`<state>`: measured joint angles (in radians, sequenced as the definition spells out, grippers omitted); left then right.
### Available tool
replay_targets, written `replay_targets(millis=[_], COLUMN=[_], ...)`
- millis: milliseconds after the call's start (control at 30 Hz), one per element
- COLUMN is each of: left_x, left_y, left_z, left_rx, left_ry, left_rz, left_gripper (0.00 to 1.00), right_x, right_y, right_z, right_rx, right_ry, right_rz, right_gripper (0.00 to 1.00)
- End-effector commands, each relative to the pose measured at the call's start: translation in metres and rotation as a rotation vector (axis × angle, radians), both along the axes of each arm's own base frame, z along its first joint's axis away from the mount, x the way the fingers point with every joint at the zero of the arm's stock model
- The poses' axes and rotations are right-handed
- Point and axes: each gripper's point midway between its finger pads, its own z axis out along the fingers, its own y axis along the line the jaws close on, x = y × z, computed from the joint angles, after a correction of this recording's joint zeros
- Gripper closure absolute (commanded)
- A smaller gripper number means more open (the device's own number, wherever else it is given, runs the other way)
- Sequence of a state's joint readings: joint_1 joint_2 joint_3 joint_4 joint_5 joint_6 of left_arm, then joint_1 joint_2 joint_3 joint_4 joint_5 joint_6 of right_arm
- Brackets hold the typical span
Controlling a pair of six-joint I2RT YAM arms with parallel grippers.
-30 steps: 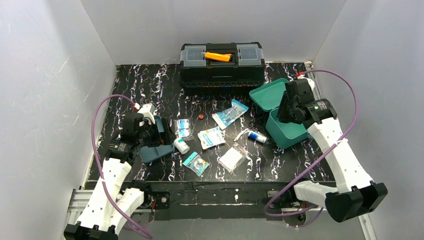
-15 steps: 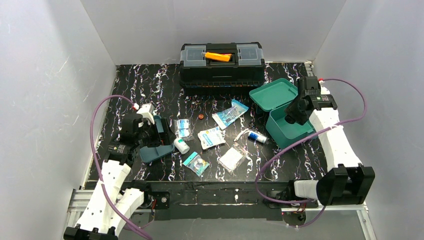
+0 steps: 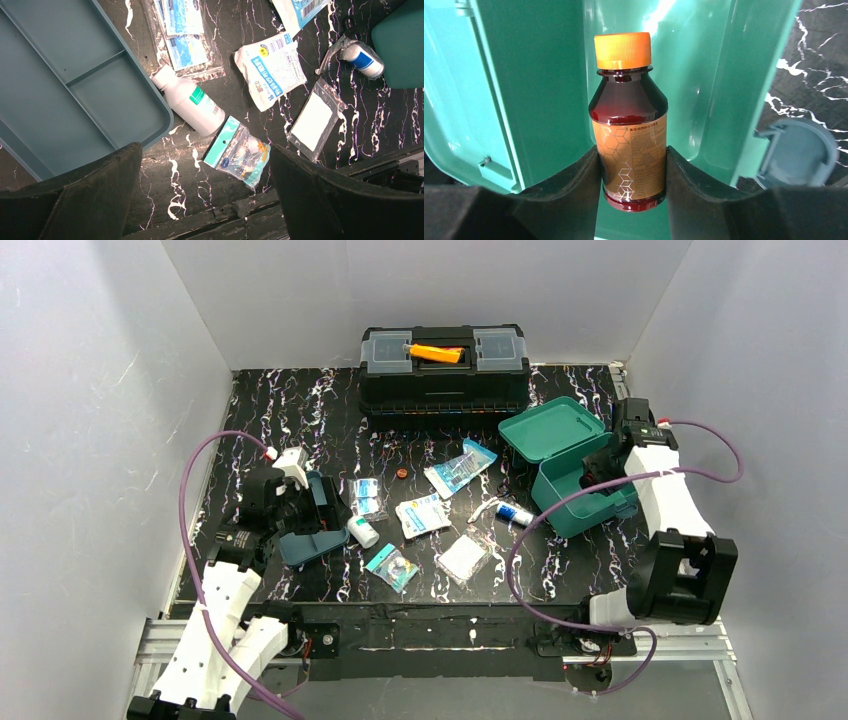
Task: Organize the medicine kit
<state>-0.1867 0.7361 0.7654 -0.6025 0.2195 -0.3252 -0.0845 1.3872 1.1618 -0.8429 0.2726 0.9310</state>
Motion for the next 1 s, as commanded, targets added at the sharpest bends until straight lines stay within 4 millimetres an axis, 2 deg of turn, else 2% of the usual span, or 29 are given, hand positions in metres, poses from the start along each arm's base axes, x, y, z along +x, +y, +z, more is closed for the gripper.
replay_targets(millis=[0,300,567,800,967], left_x=[-0.001,-0.001,0.000,0.000,0.000], left_y=[-0.001,0.000,0.000,0.000,0.000], left_z=[0.001,-0.001,-0.004,-0.005,-0.005], left_rx=[-0.005,0.002,0.004,0.006,0.005], left_ry=[-0.002,0.007,0.021,0.024,0.025], left_rz=[-0.005,0.000,-0.002,-0.002,-0.003], left_gripper=[0.00,0.01,0.00,0.01,0.00], right_x=[0.017,0.031,0.044,0.050,0.052], right_y=[0.003,0.000,0.002,-0.001,-0.003], right_z=[-0.013,-0.042,-0.062,-0.072,-0.067], right_rx=[0.074,0.099,0.126,0.115,0.099], right_ry=[-0.019,0.047,0.071,0.087,0.069], right_rz=[-0.057,-0.086,-0.095,-0.085,-0.078], right_gripper=[0.86,0.85,0.79,0.62,0.49])
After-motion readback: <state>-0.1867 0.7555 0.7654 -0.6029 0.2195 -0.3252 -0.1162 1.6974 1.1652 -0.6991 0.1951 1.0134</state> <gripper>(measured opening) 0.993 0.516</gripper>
